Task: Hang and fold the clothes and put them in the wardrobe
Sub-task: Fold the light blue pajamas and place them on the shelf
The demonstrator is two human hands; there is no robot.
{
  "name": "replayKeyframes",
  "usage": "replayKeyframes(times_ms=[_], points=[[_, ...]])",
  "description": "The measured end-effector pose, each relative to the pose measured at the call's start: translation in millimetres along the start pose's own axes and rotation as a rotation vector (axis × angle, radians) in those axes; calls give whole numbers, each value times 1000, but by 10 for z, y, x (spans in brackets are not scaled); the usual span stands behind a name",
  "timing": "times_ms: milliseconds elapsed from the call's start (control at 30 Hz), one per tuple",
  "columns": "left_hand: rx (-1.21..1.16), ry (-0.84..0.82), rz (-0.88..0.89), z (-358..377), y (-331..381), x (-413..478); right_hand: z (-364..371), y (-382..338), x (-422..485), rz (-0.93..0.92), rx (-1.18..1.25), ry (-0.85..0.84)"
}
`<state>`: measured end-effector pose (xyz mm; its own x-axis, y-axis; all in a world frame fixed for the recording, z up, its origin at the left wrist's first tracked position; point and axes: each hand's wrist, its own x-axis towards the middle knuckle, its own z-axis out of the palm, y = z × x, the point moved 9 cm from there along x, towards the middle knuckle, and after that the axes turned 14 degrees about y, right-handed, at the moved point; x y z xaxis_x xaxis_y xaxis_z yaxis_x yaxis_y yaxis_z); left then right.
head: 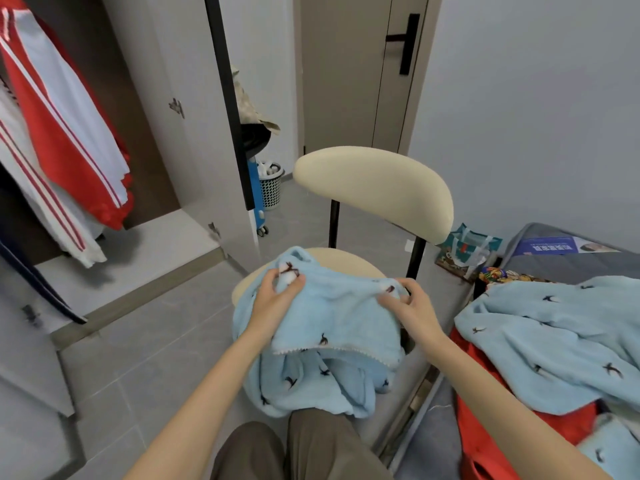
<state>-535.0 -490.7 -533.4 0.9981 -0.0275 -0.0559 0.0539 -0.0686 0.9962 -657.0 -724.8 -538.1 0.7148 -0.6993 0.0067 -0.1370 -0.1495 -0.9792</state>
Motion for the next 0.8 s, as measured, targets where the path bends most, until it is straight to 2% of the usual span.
replayKeyframes(times_ms=[100, 200, 300, 333, 400, 533, 633, 733, 800], points=[[-106, 64, 10, 38, 332, 166, -43, -392, 220, 40, 197, 35], [-194, 76, -23, 218, 580, 368, 48, -519, 556, 93, 248, 88], [-480, -105, -144, 548, 726, 610, 168, -606, 936, 101, 304, 111], [-508, -165, -155, 637, 751, 673, 223, -619, 1049, 93, 291, 84], [-391, -217, -117, 733, 692, 768, 357, -587, 1178, 91, 232, 6], [80, -156, 42, 665, 172, 830, 566, -200, 1178, 79, 19, -103], [337, -148, 45, 578, -383, 785, 706, 324, 1031, 87, -186, -211], [613, -194, 62, 488, -910, 677, 836, 892, 783, 132, -391, -390], [643, -245, 7, 452, -1195, 576, 892, 1239, 602, 156, -537, -522]])
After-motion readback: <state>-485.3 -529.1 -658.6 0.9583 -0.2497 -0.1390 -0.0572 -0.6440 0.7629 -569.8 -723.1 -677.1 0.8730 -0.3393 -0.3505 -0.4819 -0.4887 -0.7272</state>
